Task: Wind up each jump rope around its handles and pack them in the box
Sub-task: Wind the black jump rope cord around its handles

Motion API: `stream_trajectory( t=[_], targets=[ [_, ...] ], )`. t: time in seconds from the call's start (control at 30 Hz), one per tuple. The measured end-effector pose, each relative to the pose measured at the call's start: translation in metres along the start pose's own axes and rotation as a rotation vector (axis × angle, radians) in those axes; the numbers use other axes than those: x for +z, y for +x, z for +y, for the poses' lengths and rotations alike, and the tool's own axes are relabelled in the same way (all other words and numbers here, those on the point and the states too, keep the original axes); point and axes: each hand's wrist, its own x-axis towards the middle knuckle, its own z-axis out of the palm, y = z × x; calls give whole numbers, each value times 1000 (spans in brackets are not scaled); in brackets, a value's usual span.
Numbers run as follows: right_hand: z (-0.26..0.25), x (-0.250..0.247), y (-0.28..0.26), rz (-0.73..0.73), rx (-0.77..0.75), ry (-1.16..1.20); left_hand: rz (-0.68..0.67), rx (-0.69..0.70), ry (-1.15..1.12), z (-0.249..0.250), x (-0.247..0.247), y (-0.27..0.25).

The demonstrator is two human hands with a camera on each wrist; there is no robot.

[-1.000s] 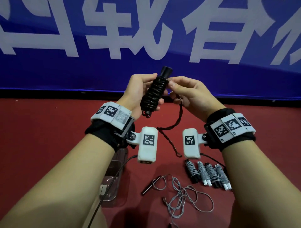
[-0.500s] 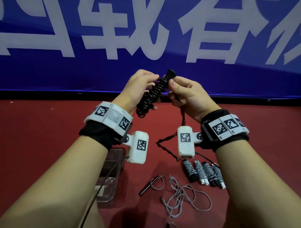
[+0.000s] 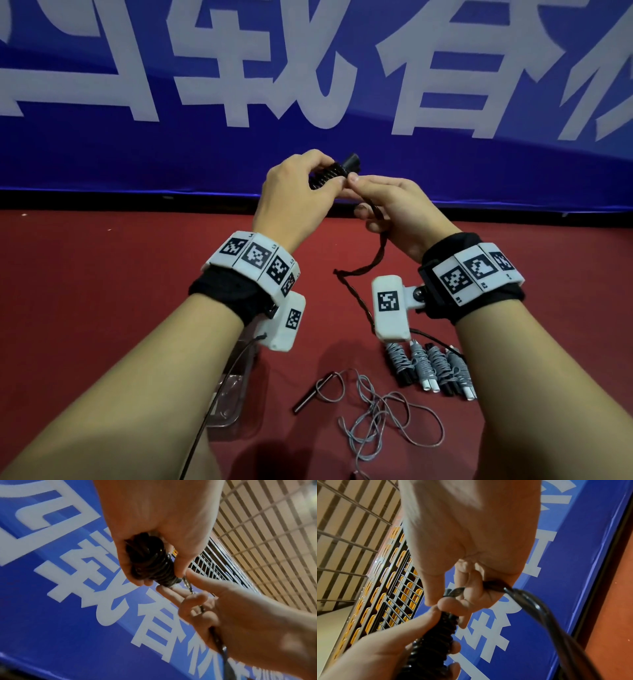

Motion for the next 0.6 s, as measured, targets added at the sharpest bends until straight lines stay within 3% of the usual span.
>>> stream_trajectory(
  t=[0.13, 0.23, 0.37, 0.47, 0.6],
  targets=[
    [0, -8, 3, 68, 9, 20, 11, -23, -20, 0, 1, 1],
    [5, -7, 5, 44, -6, 77, -40, -185, -317, 4, 2, 5],
    [9, -8, 8, 51, -141, 1, -257, -454, -714, 5, -10, 9],
    [9, -14, 6, 43, -169, -64, -393, -522, -786, 3, -18, 10],
    [10, -10, 5, -22, -193, -59, -464, -635, -930, 5, -21, 6]
  ],
)
